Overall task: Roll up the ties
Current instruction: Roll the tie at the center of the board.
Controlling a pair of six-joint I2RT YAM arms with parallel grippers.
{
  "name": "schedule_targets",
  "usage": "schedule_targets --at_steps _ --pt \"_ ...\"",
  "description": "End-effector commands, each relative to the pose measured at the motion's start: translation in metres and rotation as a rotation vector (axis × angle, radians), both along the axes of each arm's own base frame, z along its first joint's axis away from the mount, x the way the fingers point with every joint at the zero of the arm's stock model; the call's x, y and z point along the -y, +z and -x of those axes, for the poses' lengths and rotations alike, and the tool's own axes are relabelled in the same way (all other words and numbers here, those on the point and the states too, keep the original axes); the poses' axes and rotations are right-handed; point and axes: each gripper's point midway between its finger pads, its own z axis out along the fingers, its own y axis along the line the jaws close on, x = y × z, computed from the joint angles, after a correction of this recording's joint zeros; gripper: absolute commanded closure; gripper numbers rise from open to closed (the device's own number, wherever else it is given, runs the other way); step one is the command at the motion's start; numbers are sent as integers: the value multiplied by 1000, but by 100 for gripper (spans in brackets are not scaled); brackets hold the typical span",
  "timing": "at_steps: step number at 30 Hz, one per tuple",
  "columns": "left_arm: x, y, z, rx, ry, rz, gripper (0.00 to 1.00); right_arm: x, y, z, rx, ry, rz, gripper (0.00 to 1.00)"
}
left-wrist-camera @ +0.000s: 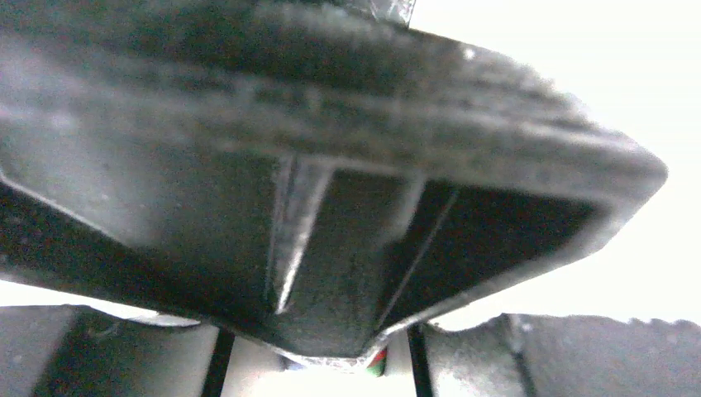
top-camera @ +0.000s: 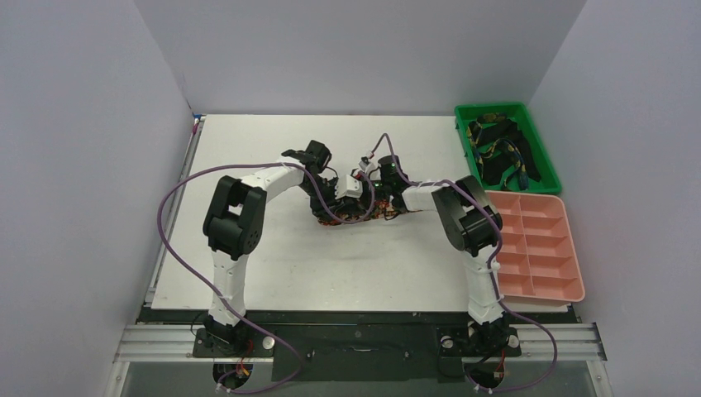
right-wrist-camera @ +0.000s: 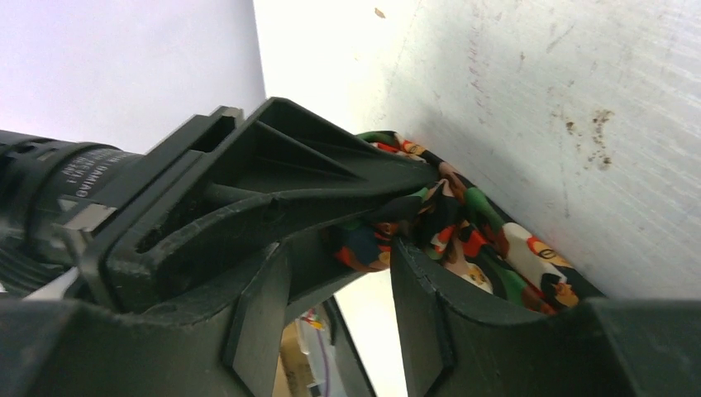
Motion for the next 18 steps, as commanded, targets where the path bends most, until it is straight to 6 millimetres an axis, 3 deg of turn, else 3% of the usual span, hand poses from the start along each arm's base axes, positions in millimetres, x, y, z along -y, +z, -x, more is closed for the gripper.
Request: schedule_targets --at_steps 1,7,10,18 --pt "-5 -18 12 -55 -26 -46 70 -7 -9 -2 114 48 62 58" --pt "-5 -19 12 -57 -25 -46 70 11 -49 8 112 137 275 77" --pt "-5 -19 11 -53 -24 -44 69 19 -57 7 133 144 325 99" --pt "-5 -15 10 -60 -9 -24 66 44 -70 8 135 164 428 100"
